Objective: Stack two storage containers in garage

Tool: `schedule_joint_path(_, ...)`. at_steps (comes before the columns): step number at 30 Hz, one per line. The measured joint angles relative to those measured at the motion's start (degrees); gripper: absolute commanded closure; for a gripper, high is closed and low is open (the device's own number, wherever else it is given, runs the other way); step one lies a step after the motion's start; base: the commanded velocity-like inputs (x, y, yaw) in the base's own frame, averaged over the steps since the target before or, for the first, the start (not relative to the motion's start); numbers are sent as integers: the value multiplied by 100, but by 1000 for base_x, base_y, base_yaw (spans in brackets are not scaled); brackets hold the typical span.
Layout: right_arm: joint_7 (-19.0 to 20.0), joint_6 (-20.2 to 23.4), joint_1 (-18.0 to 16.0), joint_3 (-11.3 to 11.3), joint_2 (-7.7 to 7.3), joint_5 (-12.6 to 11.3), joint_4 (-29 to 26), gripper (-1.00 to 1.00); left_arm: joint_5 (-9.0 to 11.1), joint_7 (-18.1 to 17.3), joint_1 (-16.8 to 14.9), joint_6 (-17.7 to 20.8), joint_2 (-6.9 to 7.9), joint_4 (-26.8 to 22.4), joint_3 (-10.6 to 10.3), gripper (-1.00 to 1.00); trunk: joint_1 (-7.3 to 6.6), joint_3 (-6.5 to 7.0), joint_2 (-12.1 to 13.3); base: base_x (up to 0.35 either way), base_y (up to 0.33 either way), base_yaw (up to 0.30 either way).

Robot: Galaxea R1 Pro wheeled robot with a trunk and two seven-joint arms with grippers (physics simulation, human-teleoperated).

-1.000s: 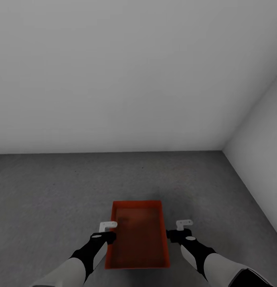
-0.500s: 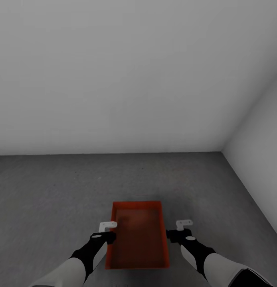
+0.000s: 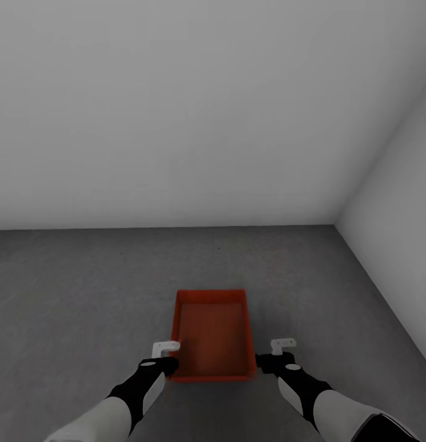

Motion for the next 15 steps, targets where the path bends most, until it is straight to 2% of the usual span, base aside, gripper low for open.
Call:
schedule_joint_path(6,1,0,0,7,7,0,0,-100,-8,3,0,-24,1,0,-6,-100,-2,0,0,-273,0,0)
schedule_joint_path(15,-2,0,0,2,17,0,0,-100,-13,10,0,-40,1,0,-12,-100,-4,26,0,-33,0,0)
